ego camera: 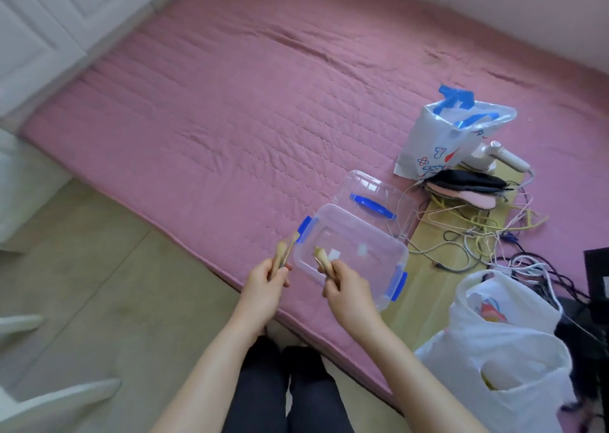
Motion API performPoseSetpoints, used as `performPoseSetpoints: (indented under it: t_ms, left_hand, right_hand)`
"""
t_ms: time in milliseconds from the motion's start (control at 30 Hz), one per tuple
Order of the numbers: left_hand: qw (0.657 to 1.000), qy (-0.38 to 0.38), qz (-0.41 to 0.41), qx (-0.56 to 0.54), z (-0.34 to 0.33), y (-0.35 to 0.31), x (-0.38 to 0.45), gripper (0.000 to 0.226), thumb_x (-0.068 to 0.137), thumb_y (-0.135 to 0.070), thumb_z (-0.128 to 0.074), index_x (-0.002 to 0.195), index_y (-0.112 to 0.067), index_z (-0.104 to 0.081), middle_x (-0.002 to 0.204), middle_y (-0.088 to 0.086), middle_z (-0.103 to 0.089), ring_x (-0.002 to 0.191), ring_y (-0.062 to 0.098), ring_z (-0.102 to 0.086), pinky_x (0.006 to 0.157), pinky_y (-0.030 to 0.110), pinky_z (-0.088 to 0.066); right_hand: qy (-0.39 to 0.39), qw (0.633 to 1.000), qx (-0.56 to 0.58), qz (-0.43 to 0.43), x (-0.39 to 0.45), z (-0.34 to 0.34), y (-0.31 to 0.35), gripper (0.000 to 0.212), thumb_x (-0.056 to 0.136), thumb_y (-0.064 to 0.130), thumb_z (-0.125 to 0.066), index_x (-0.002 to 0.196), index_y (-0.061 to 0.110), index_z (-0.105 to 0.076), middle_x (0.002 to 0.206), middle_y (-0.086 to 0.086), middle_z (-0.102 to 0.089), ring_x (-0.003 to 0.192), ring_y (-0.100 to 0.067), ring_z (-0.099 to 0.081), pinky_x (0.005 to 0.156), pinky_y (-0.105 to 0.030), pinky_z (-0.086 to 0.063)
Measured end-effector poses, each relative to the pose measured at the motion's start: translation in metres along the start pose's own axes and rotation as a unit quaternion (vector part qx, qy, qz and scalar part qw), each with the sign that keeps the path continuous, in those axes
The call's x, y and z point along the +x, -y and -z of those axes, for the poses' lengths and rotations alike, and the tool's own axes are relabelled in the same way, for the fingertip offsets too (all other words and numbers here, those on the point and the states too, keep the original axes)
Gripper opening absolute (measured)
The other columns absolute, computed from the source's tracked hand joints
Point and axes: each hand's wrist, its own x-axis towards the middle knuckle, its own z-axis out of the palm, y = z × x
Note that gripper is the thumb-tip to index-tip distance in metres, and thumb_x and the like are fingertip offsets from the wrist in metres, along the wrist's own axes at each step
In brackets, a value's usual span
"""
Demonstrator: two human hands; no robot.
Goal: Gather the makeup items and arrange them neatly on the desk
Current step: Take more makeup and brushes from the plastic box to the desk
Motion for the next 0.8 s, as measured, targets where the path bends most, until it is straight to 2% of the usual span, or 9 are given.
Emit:
performPoseSetpoints:
  t_ms: [67, 167, 233, 300, 433, 533, 667, 800]
  left_hand:
    - [0.999, -0.023, 0.013, -0.018, 0.020, 0.004, -0.020, 0.017, 0.094, -0.020, -0.051, 0.088, -0.007, -0.061, 0.067, 0.001, -0.051, 0.052, 0.012, -0.038, 0.052, 0.030, -0.030]
    - [0.997, -0.064, 0.016, -0.046, 0.051, 0.008, -0.050, 0.019, 0.095, -0.012, -0.050, 0.078, -0.011, -0.058, 0.063, -0.002, -0.048, 0.050, 0.011, -0.037, 0.051, 0.027, -0.030]
    - [0.994, -0.089, 0.024, -0.055, 0.074, 0.015, -0.067, 0.025, 0.095, -0.010, -0.050, 0.072, -0.015, -0.055, 0.069, 0.002, -0.054, 0.057, 0.014, -0.043, 0.057, 0.029, -0.036]
    - [0.992, -0.107, 0.036, -0.059, 0.097, 0.025, -0.083, 0.021, 0.095, -0.014, -0.050, 0.076, -0.012, -0.058, 0.073, 0.004, -0.056, 0.065, 0.017, -0.047, 0.065, 0.033, -0.039]
    - [0.980, -0.167, 0.051, -0.098, 0.146, 0.040, -0.109, 0.016, 0.095, -0.015, -0.050, 0.087, -0.016, -0.065, 0.067, -0.003, -0.056, 0.066, 0.019, -0.048, 0.064, 0.033, -0.039]
    - [0.968, -0.215, 0.054, -0.118, 0.183, 0.049, -0.125, 0.017, 0.095, -0.015, -0.050, 0.087, -0.018, -0.065, 0.068, -0.003, -0.058, 0.066, 0.018, -0.049, 0.062, 0.032, -0.040]
    - [0.958, -0.260, 0.058, -0.103, 0.236, 0.060, -0.141, 0.017, 0.096, -0.016, -0.050, 0.088, -0.019, -0.064, 0.067, -0.004, -0.057, 0.052, 0.010, -0.043, 0.052, 0.023, -0.035]
    - [0.947, -0.302, 0.065, -0.088, 0.292, 0.072, -0.153, 0.017, 0.095, -0.019, -0.050, 0.087, -0.012, -0.064, 0.066, -0.005, -0.056, 0.058, 0.012, -0.045, 0.048, 0.014, -0.034]
  right_hand:
    - [0.013, 0.999, -0.023, 0.030, -0.015, -0.009, 0.015, 0.013, 0.090, 0.014, -0.041, 0.085, 0.022, -0.050, 0.078, -0.003, -0.065, 0.071, -0.027, -0.058, 0.067, -0.041, -0.050]
    - [0.047, 0.995, -0.059, 0.071, -0.034, -0.023, 0.038, 0.012, 0.093, 0.016, -0.041, 0.091, 0.019, -0.053, 0.076, -0.003, -0.064, 0.071, -0.026, -0.059, 0.069, -0.040, -0.051]
    - [0.082, 0.990, -0.076, 0.086, -0.043, -0.035, 0.053, 0.012, 0.095, 0.017, -0.039, 0.088, 0.017, -0.049, 0.076, -0.005, -0.062, 0.070, -0.026, -0.058, 0.068, -0.042, -0.049]
    - [0.116, 0.984, -0.096, 0.094, -0.051, -0.049, 0.070, 0.013, 0.096, 0.018, -0.038, 0.086, 0.016, -0.046, 0.074, -0.005, -0.059, 0.064, -0.023, -0.052, 0.061, -0.038, -0.045]
    - [0.155, 0.970, -0.138, 0.127, -0.063, -0.082, 0.109, 0.013, 0.095, 0.018, -0.040, 0.087, 0.012, -0.047, 0.073, -0.006, -0.059, 0.060, -0.017, -0.045, 0.054, -0.032, -0.036]
    - [0.178, 0.956, -0.171, 0.160, -0.074, -0.112, 0.140, 0.018, 0.094, 0.019, -0.042, 0.077, 0.014, -0.042, 0.065, 0.000, -0.051, 0.056, -0.015, -0.038, 0.050, -0.029, -0.031]
    - [0.203, 0.944, -0.179, 0.186, -0.085, -0.155, 0.186, 0.016, 0.094, 0.019, -0.043, 0.080, 0.011, -0.045, 0.065, 0.000, -0.050, 0.054, -0.016, -0.037, 0.048, -0.029, -0.030]
    - [0.227, 0.930, -0.203, 0.207, -0.094, -0.198, 0.229, 0.019, 0.094, 0.020, -0.046, 0.077, 0.011, -0.044, 0.066, -0.001, -0.049, 0.056, -0.016, -0.040, 0.049, -0.027, -0.031]
